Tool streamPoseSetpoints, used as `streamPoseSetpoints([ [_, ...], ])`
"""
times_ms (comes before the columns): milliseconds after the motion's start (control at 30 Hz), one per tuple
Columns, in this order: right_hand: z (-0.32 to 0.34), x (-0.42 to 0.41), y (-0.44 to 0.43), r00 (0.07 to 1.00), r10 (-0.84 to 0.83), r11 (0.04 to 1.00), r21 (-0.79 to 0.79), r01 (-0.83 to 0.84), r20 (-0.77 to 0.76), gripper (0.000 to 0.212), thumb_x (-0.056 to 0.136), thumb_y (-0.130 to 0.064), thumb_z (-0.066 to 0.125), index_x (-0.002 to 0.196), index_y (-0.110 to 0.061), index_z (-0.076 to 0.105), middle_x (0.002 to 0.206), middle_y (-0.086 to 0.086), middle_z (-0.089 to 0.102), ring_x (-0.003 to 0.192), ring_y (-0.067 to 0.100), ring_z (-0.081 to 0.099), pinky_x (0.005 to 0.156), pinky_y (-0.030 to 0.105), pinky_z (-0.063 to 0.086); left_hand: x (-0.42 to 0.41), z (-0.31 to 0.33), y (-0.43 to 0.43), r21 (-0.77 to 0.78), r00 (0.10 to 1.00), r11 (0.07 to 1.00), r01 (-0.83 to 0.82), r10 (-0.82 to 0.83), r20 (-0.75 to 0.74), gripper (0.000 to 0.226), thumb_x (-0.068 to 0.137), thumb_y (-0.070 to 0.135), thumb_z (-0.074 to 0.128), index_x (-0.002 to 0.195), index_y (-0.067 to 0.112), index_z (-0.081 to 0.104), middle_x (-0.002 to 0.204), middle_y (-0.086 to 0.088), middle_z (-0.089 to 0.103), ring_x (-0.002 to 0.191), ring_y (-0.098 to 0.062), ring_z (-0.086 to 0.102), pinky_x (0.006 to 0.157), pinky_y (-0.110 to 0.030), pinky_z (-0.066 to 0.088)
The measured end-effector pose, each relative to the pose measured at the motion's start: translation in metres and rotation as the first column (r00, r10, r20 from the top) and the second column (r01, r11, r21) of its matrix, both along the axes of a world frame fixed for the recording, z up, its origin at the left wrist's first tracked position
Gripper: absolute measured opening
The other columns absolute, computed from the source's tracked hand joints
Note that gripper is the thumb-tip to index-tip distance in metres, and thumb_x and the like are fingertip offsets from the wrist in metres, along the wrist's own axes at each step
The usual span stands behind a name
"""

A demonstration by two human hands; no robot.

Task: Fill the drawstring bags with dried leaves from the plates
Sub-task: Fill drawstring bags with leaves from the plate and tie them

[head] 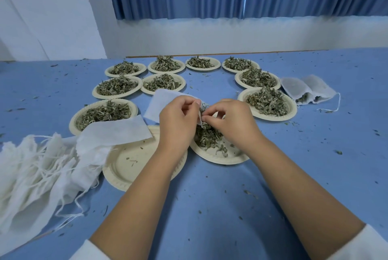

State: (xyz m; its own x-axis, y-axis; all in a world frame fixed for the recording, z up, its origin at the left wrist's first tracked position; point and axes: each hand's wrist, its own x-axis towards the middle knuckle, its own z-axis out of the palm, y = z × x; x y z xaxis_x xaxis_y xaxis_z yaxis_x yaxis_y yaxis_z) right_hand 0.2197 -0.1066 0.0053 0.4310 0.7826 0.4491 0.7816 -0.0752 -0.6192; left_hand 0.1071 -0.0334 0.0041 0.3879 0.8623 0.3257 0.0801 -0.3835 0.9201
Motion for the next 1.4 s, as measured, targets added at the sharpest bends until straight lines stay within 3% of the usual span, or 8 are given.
streamPoseSetpoints([
  [200, 0.003, 0.003, 0.000, 0.991, 0.037, 0.999, -0.031, -0.041, -0.128, 0.019, 0.086, -0.012, 0.065, 0.071, -0.018, 0.075, 0.075, 0.001, 0.063, 0.064, 0.004, 0.052, 0.073, 0.032, 0.047, 0.002, -0.001, -0.003, -0.042, 0.994, 0.993, 0.109, -0.109, 0.016, 0.012, 0.096, 0.014, 0.059, 0.091, 0.013, 0.070, 0.080, 0.002, 0.069, 0.082, -0.019, 0.067, 0.086, -0.048, 0.056],
  [367, 0.006, 0.008, -0.001, 0.929, 0.046, 0.994, 0.105, -0.007, -0.367, 0.008, 0.085, -0.012, 0.070, 0.084, -0.018, 0.074, 0.074, -0.007, 0.070, 0.060, 0.000, 0.058, 0.063, 0.017, 0.047, 0.000, 0.000, 0.003, -0.125, 0.995, 0.989, 0.076, -0.067, 0.072, 0.016, 0.097, 0.015, 0.058, 0.084, 0.018, 0.067, 0.055, 0.013, 0.062, 0.059, -0.003, 0.060, 0.075, -0.039, 0.061],
  [533, 0.003, 0.017, -0.001, 0.991, -0.002, 0.999, 0.035, 0.006, -0.133, 0.026, 0.088, -0.014, 0.064, 0.108, -0.031, 0.068, 0.086, -0.008, 0.059, 0.060, 0.016, 0.051, 0.067, 0.012, 0.041, -0.001, 0.001, 0.002, -0.078, 0.995, 0.992, 0.097, -0.094, 0.041, 0.017, 0.097, 0.016, 0.058, 0.083, 0.019, 0.067, 0.056, 0.009, 0.060, 0.059, -0.004, 0.058, 0.067, -0.030, 0.059],
  [667, 0.001, 0.016, 0.000, 0.996, -0.038, 0.998, 0.051, 0.042, -0.081, 0.013, 0.087, -0.019, 0.068, 0.085, -0.032, 0.069, 0.079, -0.011, 0.061, 0.066, 0.008, 0.053, 0.066, 0.013, 0.038, -0.002, 0.001, 0.002, -0.036, 0.992, 0.992, 0.124, -0.125, -0.017, 0.013, 0.095, 0.019, 0.062, 0.084, 0.020, 0.070, 0.065, 0.003, 0.064, 0.065, -0.013, 0.063, 0.071, -0.038, 0.061],
  [800, 0.005, 0.021, -0.001, 0.984, -0.083, 0.991, 0.093, 0.098, -0.155, 0.008, 0.088, -0.018, 0.067, 0.085, -0.025, 0.070, 0.079, -0.004, 0.066, 0.067, 0.009, 0.054, 0.067, 0.021, 0.043, -0.004, 0.002, 0.002, 0.018, 0.989, 0.992, 0.127, -0.125, -0.075, 0.016, 0.094, 0.019, 0.065, 0.081, 0.028, 0.068, 0.077, -0.005, 0.070, 0.077, -0.028, 0.069, 0.077, -0.049, 0.058],
  [1067, 0.009, 0.026, -0.007, 0.943, -0.096, 0.984, 0.110, 0.137, -0.319, 0.008, 0.086, -0.016, 0.071, 0.091, -0.015, 0.078, 0.080, 0.001, 0.073, 0.065, 0.006, 0.060, 0.066, 0.023, 0.051, -0.005, -0.001, 0.003, 0.094, 0.989, 0.992, 0.083, -0.071, -0.130, 0.017, 0.093, 0.019, 0.065, 0.077, 0.027, 0.067, 0.075, -0.002, 0.069, 0.074, -0.023, 0.069, 0.077, -0.047, 0.058],
  [1233, 0.009, 0.030, -0.009, 0.927, -0.112, 0.991, -0.112, 0.076, -0.357, 0.020, 0.087, -0.017, 0.066, 0.107, -0.019, 0.065, 0.083, 0.000, 0.068, 0.068, 0.013, 0.061, 0.067, 0.033, 0.051, -0.002, -0.005, 0.003, 0.102, 0.991, 0.993, 0.058, -0.046, -0.123, 0.013, 0.093, 0.020, 0.064, 0.084, 0.016, 0.072, 0.072, -0.002, 0.069, 0.073, -0.023, 0.068, 0.075, -0.046, 0.058],
  [1400, 0.017, 0.030, -0.014, 0.888, -0.178, 0.968, -0.236, 0.082, -0.424, 0.028, 0.086, -0.038, 0.068, 0.088, -0.014, 0.054, 0.076, 0.007, 0.070, 0.056, 0.015, 0.063, 0.052, 0.034, 0.056, -0.002, -0.004, 0.004, 0.039, 0.996, 0.999, 0.002, 0.002, -0.090, 0.016, 0.093, 0.018, 0.063, 0.079, 0.024, 0.068, 0.070, -0.002, 0.069, 0.073, -0.021, 0.069, 0.076, -0.046, 0.058],
])
